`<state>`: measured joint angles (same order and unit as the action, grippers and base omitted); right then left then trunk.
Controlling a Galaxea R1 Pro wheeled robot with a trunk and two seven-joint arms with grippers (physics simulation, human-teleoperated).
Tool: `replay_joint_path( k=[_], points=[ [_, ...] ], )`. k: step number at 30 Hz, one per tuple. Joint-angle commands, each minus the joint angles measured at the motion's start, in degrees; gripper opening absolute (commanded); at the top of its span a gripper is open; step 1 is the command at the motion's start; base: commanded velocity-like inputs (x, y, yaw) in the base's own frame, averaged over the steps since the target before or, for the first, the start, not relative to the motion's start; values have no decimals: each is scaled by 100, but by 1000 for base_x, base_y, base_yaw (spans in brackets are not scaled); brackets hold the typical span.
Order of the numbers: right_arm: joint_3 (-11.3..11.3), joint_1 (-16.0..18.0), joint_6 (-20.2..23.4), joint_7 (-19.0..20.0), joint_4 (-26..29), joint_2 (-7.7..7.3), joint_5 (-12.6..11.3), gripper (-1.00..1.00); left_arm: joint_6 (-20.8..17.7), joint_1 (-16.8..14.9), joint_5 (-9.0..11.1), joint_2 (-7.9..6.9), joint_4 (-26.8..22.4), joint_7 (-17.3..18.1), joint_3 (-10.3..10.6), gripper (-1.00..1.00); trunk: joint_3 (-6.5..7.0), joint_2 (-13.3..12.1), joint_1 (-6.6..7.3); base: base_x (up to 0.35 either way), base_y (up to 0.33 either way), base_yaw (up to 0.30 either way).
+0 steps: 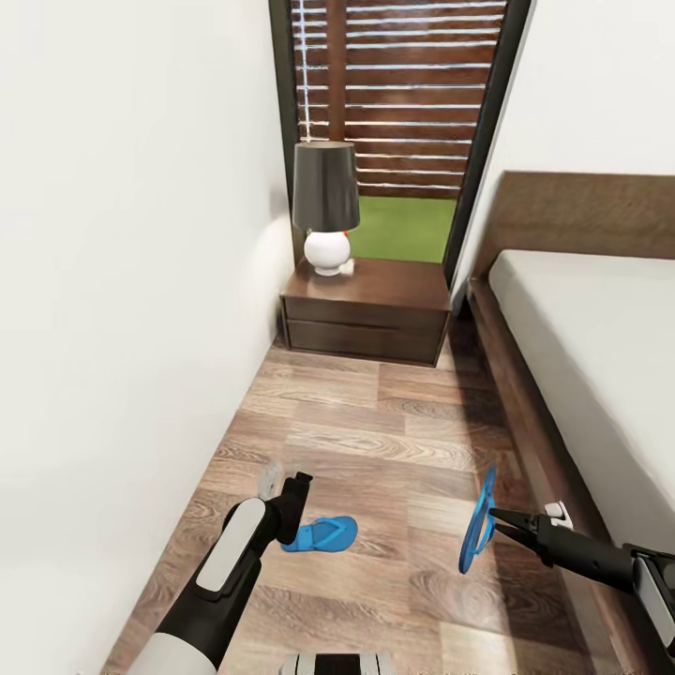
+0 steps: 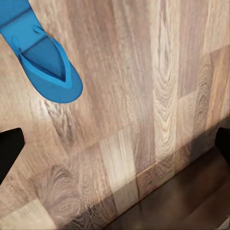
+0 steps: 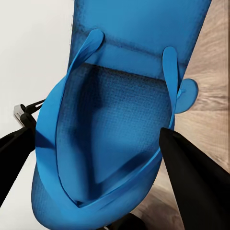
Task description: In the bedroom, move the book from the bed onto either nightstand, and place the two sandals side by side next to the bed.
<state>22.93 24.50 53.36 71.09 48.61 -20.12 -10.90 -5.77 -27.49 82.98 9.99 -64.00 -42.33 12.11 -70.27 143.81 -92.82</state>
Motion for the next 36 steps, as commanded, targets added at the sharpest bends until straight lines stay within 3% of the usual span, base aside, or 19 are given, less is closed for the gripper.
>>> replay_joint_path(
  k=[1, 17, 36],
  points=[
    [3, 3, 35, 10, 0, 0, -17, -100, -21, -2, 7, 1, -7, -29, -1, 100, -27, 4, -1, 0, 0, 0],
    [1, 4, 35, 10, 0, -1, -17, -100, -21, -2, 7, 1, -7, -29, -2, 100, -382, 25, -42, 0, 0, 0],
    [1, 2, 8, 69, 243, 2, -26, -100, -70, -11, 36, -6, -113, 64, -78, 100, -382, 25, -42, 0, 0, 0]
  ],
)
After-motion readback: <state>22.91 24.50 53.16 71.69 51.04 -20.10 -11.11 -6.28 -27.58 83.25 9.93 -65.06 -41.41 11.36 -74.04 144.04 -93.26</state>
